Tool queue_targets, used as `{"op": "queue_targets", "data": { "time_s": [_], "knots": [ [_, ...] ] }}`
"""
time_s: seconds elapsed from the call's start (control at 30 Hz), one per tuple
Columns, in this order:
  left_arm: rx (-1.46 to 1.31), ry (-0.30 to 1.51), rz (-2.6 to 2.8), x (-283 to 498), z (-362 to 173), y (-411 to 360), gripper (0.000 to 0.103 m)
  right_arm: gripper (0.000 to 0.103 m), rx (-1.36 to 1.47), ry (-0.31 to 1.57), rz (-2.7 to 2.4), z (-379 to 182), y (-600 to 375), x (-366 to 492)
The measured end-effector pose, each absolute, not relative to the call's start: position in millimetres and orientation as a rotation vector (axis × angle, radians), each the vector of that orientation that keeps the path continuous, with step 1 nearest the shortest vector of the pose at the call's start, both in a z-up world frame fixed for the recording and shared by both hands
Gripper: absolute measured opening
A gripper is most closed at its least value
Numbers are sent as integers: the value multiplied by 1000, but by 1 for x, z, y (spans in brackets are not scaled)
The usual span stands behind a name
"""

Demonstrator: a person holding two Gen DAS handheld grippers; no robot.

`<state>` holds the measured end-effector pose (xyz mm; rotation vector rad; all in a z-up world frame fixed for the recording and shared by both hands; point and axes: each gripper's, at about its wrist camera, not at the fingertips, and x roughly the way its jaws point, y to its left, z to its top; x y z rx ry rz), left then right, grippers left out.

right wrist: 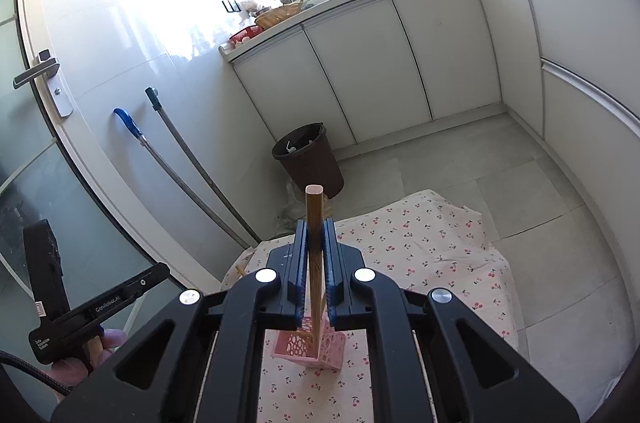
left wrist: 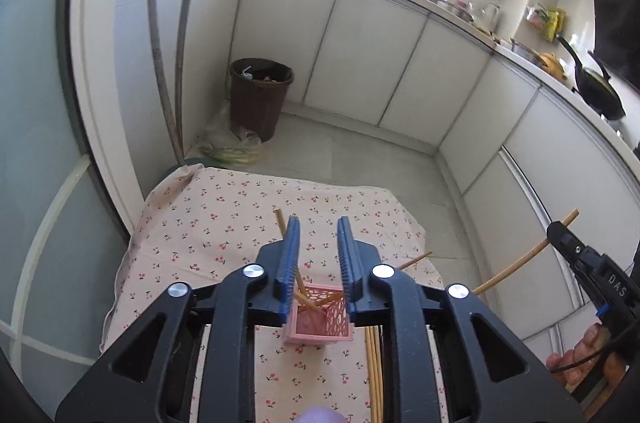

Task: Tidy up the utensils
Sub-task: 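Open the left gripper to release the chopstick into the holder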

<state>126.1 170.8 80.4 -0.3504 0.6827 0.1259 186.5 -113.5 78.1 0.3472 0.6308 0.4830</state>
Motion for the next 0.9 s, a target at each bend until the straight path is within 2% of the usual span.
{"op": "queue_targets", "data": {
  "time_s": [0.13,0.57,0.7,0.9],
  "knots": [
    [-382,628,153,113,92,181,37,8,353,624,482,77,-105,188],
    [-380,629,125,115,90,179,43,8,315,630,439,50,-63,201],
    [-369,648,116,117,85,178,44,13,303,680,471,37,-47,205],
    [-346,682,89,116,77,170,48,14,219,686,465,41,-41,191]
  ]
}}
